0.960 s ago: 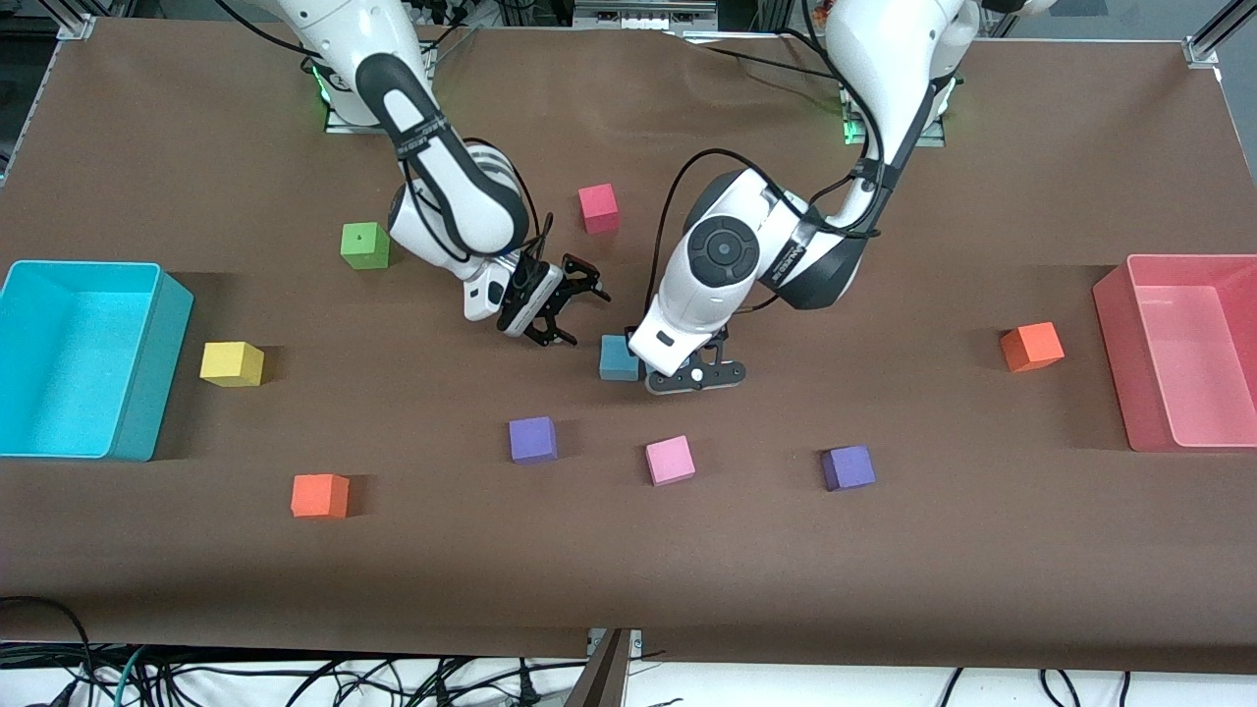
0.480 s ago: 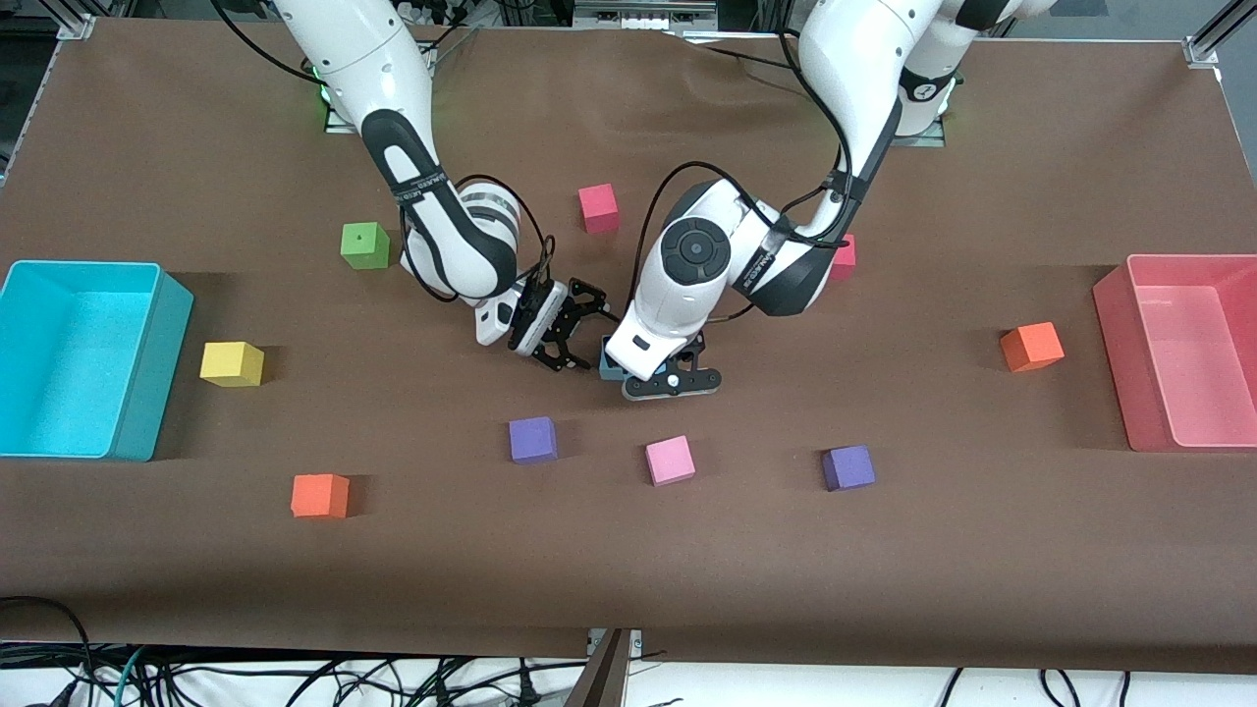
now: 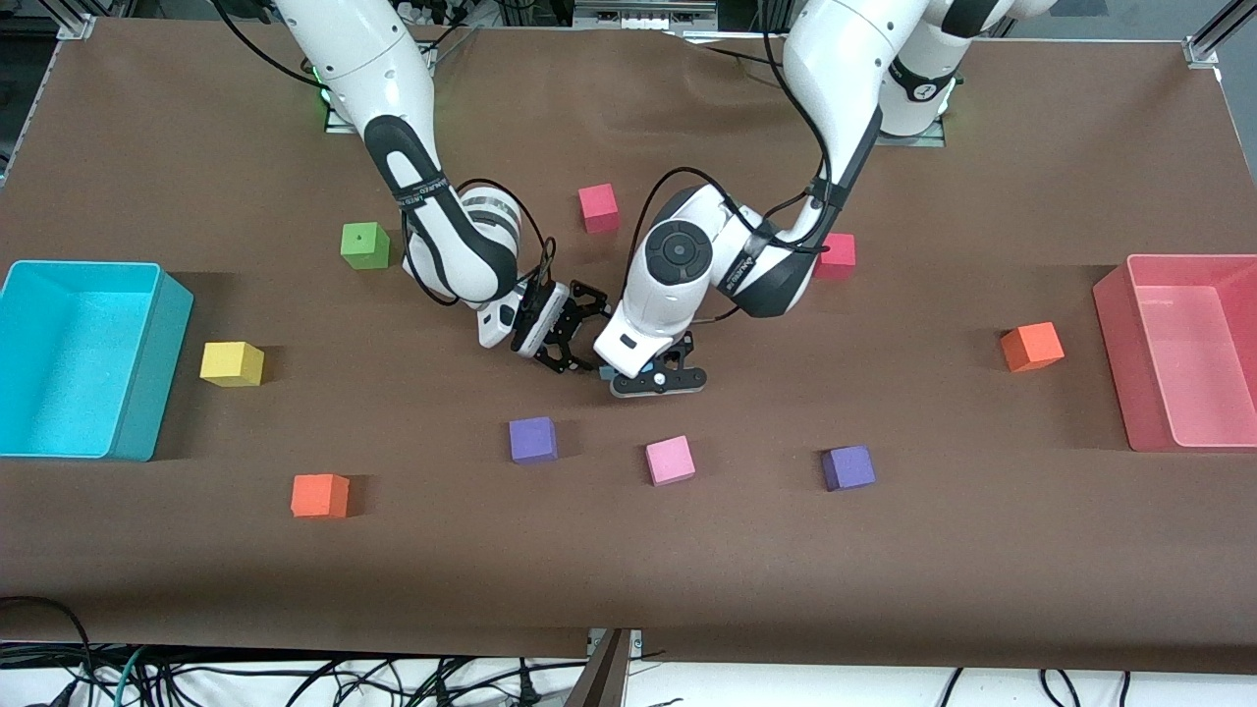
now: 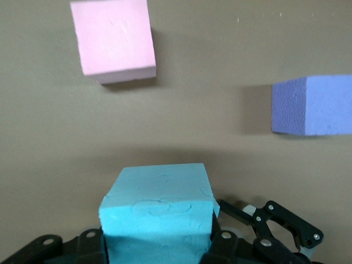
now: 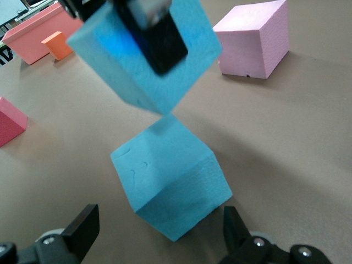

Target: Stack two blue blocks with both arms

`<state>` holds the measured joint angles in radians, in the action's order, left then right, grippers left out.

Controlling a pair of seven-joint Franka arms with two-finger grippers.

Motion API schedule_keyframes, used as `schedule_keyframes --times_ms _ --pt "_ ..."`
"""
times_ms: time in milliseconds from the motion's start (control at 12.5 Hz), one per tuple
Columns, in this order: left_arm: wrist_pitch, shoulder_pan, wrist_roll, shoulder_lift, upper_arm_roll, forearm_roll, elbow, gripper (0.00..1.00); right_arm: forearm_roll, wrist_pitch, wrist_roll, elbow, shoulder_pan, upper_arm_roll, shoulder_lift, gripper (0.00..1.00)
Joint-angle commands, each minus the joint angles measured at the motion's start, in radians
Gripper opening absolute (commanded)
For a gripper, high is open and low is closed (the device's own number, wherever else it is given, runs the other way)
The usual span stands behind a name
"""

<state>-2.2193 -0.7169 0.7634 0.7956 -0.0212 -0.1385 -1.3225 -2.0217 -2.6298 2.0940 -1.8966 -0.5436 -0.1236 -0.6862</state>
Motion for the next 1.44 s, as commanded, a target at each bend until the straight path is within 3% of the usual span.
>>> schedule_keyframes --times_ms 0,480,640,720,800,880,1360 --pt "0.006 -0.038 0.033 0.030 -0.022 -0.010 0.037 0.00 -0.026 0.007 0.024 0.014 -0.015 0.013 -0.009 1.00" --pt "0.010 -0.058 0.059 0.043 -0.017 -0.016 0.031 0.00 -0.026 0.008 0.024 0.014 -0.015 0.016 -0.010 1.00" --pt "0.009 -0.064 0.068 0.051 -0.017 -0.013 0.031 0.17 -0.026 0.008 0.024 0.014 -0.015 0.016 -0.010 1.00" --pt "0.010 -0.064 0.068 0.053 -0.017 -0.013 0.031 0.33 -0.026 0.008 0.023 0.014 -0.015 0.016 -0.010 1.00" --pt "0.009 -0.064 0.070 0.051 -0.017 -0.015 0.031 0.91 -0.026 0.008 0.023 0.014 -0.015 0.016 -0.010 1.00" --pt "0.009 -0.064 0.068 0.051 -0.017 -0.009 0.031 1.00 -0.026 0.008 0.023 0.016 -0.015 0.016 -0.010 1.00" --pt "0.013 -0.061 0.071 0.037 -0.020 -0.016 0.035 1.00 -0.020 0.007 0.023 0.002 -0.013 0.021 0.014 1.00"
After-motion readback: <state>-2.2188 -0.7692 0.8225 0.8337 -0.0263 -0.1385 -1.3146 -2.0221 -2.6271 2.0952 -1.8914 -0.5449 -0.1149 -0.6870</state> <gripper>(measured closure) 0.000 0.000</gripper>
